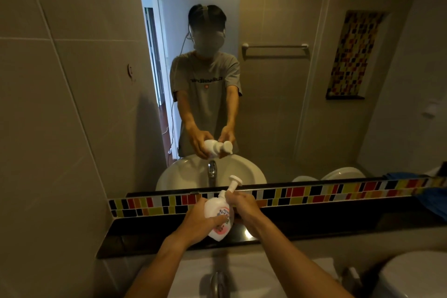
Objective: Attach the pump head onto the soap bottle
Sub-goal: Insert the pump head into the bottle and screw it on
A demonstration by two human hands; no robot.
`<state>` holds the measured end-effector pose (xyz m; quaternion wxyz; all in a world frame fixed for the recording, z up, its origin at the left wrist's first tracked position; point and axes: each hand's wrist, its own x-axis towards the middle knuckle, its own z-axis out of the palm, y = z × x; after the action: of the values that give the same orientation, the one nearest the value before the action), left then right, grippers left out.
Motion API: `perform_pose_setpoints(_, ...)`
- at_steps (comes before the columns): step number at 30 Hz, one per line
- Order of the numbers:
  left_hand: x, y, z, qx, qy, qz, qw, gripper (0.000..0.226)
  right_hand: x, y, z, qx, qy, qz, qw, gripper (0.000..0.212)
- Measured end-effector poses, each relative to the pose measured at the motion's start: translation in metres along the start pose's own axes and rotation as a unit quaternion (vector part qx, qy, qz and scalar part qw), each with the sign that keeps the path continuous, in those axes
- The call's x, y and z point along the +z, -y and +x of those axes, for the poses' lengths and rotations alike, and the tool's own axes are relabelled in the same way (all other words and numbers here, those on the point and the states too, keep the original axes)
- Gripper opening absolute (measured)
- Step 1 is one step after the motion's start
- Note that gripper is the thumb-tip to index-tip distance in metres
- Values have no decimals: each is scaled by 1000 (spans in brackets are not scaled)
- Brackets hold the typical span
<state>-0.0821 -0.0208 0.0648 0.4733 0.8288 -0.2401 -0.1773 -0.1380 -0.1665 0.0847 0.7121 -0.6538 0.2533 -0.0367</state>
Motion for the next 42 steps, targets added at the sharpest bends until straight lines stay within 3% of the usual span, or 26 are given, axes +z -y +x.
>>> perform_pose_setpoints(3,1,2,2,0,1,34,999,54,4,-2,3,-33,-50,-34,998,27)
perform_pose_setpoints(8,3,3,1,16,-65,22,998,62,14,3,0,-59,-78,-13,995,16)
perform_pose_setpoints(12,-3,0,-3,13,-64,-34,997,54,9,10,-5,-44,-65,19,997,21)
perform_pose_setpoints(16,-12,-6,-6,-18,-8,-113,993,45,4,15,-6,-7,-43,63,997,33)
perform_pose_setpoints(20,-9,-14,-9,-28,31,-158,987,41,6,18,-4,3,6,149,989,25)
perform_pose_setpoints(25,0,-11,-11,-6,-56,-98,994,43,12,16,-3,-34,-34,52,997,26)
perform_pose_setpoints(32,-15,-10,-15,-86,38,-232,968,33,-4,15,-5,26,56,71,996,31)
perform_pose_setpoints(37,-5,-2,-9,-2,-42,-39,998,51,9,10,0,19,-35,10,999,43)
perform_pose_setpoints(42,-1,1,-8,14,-68,-34,997,56,17,15,-1,-19,-99,23,995,20)
